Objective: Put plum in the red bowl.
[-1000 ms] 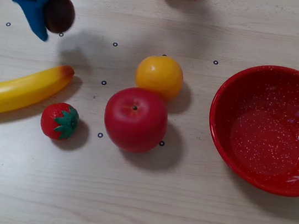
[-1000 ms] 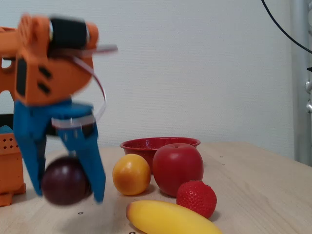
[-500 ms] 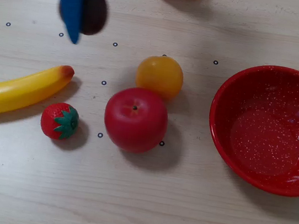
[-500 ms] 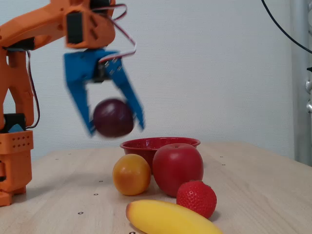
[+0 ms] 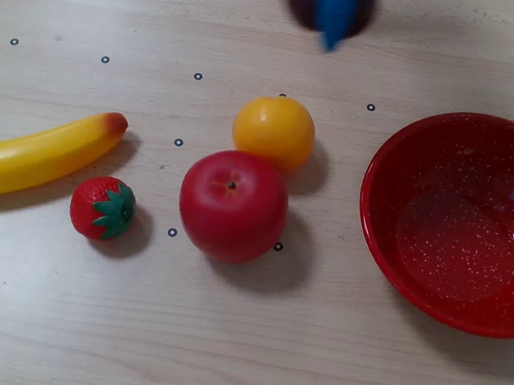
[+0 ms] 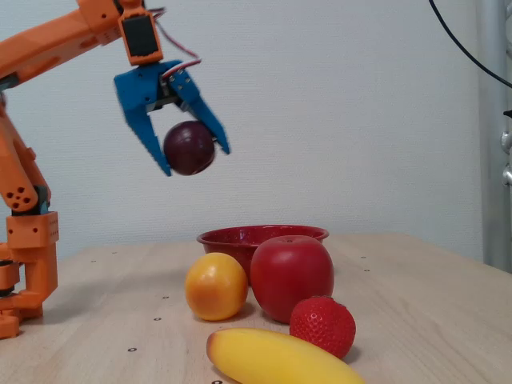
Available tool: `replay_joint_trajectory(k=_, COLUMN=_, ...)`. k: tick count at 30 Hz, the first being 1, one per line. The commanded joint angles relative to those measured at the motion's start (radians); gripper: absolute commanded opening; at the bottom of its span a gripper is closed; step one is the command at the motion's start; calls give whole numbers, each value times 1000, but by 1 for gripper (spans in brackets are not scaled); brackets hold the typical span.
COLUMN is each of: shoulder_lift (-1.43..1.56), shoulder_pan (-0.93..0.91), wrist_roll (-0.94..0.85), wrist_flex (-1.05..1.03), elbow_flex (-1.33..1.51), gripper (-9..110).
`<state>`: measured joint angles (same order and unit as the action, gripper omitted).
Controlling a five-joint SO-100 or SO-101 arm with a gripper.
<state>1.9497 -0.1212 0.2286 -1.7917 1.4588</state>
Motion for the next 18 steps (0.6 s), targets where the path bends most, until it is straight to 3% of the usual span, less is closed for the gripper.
replay_joint_trajectory(k=1, shoulder_lift=104, shoulder_pan=-91, wrist_roll=-57, wrist_flex=103, elbow_flex=2, gripper=0)
replay_joint_trajectory(k=8, shoulder_lift=156, shoulder_pan=-241, wrist_roll=-26, wrist_flex=396, elbow_flex=153, gripper=0)
replay_joint_trajectory(k=18, shoulder_lift=104, shoulder_pan=-314, wrist_roll=86, wrist_flex=784, elbow_flex=328, gripper=0)
